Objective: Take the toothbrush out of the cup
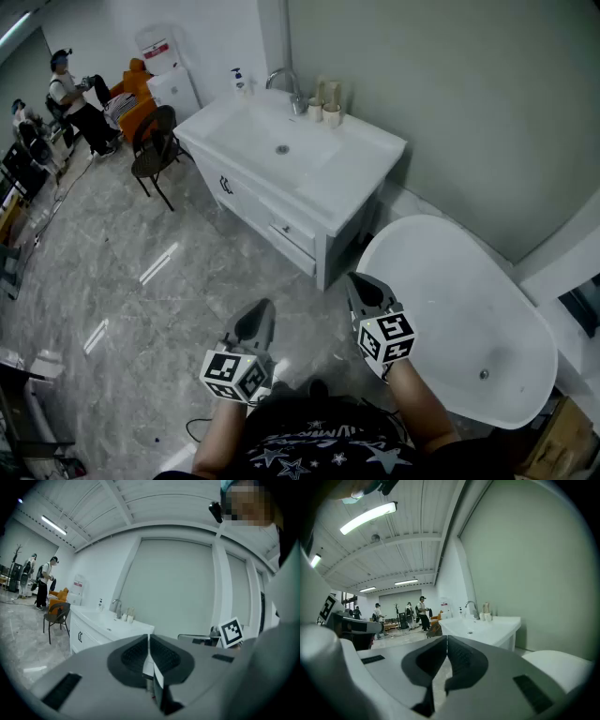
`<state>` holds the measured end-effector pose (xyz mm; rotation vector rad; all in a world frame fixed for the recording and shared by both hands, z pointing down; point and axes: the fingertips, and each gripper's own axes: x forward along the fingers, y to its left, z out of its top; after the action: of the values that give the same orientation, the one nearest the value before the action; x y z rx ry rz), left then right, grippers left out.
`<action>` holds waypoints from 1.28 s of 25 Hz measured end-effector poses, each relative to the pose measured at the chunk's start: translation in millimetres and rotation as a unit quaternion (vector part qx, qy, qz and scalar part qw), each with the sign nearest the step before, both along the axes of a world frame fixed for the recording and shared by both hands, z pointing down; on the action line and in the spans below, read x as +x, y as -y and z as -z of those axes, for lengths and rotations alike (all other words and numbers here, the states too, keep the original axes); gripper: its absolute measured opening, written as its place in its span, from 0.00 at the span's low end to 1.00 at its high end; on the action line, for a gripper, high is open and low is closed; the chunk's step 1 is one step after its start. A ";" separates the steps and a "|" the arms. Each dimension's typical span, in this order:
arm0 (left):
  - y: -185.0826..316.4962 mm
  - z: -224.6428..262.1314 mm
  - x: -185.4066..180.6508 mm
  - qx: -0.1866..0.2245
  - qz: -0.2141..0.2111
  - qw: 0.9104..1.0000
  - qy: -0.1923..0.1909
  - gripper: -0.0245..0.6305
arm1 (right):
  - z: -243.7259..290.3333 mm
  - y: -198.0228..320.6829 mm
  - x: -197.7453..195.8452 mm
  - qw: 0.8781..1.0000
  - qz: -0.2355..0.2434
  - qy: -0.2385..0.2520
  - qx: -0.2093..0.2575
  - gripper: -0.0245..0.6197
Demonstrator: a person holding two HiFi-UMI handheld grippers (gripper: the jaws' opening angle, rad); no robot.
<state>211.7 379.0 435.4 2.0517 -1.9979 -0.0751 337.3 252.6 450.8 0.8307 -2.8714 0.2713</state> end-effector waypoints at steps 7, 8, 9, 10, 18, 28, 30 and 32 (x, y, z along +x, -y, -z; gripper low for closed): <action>-11.0 -4.2 -12.9 -0.006 0.003 1.000 -0.013 0.08 | -1.2 -6.5 -12.0 1.000 -0.007 -0.007 -0.005 0.06; -14.5 -4.6 -14.7 -0.007 0.004 1.000 -0.016 0.08 | -1.0 -8.0 -12.9 1.000 -0.010 -0.008 -0.006 0.06; -18.1 -4.3 -17.0 -0.008 0.006 1.000 -0.019 0.08 | -0.4 -9.6 -13.7 1.000 -0.012 -0.009 -0.006 0.06; -21.9 -3.6 -19.4 -0.008 0.007 1.000 -0.021 0.08 | 0.8 -11.3 -14.6 1.000 -0.014 -0.010 -0.007 0.06; -41.6 -2.6 -29.0 -0.014 0.009 0.999 -0.031 0.08 | 3.0 -29.5 -20.7 1.000 -0.005 -0.002 -0.015 0.06; -48.0 -4.5 -23.1 -0.008 0.024 0.999 -0.032 0.08 | 0.2 -14.8 -8.4 0.999 -0.011 0.023 -0.028 0.06; -53.1 -9.2 -23.8 -0.018 0.028 0.999 -0.032 0.08 | -4.3 -14.2 -10.0 0.999 -0.011 0.022 -0.036 0.06; -56.2 -16.1 -29.1 -0.029 0.033 0.998 -0.035 0.08 | -13.9 -12.2 -16.2 0.999 -0.010 0.016 -0.047 0.06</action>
<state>182.6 435.2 451.6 1.9223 -2.0013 -0.0992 321.1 264.9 464.7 0.8458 -2.8553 0.4223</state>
